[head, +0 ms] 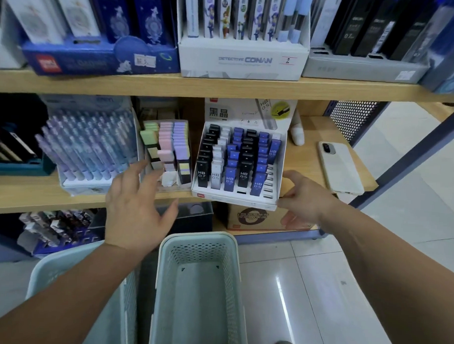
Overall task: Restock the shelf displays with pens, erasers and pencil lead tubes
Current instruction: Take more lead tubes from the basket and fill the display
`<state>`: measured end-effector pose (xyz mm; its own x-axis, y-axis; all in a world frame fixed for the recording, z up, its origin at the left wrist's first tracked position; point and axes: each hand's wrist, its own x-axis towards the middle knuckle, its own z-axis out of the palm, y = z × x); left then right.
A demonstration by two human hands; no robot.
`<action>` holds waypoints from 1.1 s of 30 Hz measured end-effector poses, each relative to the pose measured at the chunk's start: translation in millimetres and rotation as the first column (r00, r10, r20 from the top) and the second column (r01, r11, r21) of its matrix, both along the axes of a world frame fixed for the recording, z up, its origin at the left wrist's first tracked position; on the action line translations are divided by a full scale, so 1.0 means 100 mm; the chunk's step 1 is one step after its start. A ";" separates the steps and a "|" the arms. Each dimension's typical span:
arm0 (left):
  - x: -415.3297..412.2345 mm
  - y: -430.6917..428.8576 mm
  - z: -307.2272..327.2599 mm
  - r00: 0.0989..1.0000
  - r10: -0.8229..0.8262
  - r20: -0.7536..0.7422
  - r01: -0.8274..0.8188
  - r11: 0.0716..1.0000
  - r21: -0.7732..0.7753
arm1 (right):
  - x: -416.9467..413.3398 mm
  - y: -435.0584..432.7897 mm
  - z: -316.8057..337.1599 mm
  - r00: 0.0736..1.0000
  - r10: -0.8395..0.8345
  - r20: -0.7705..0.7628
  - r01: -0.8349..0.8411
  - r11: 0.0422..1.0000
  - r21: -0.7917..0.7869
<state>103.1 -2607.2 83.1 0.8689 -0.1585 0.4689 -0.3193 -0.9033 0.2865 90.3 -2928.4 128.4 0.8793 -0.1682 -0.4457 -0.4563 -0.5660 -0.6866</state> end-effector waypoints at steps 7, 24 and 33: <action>-0.05 0.07 -0.13 0.966 -0.003 -0.259 0.077 0.958 0.277 | 0.20 0.17 -0.07 0.975 -0.155 0.160 0.166 0.984 -0.057; 0.12 -0.19 0.07 0.962 -0.184 -0.202 0.149 0.973 -0.178 | 0.44 0.34 -0.10 0.763 -0.096 0.639 0.289 0.935 -0.204; 0.18 -0.58 0.33 0.959 -0.140 -0.245 0.077 0.965 -0.251 | 0.43 0.63 -0.07 0.772 0.191 0.606 -0.004 0.955 -0.296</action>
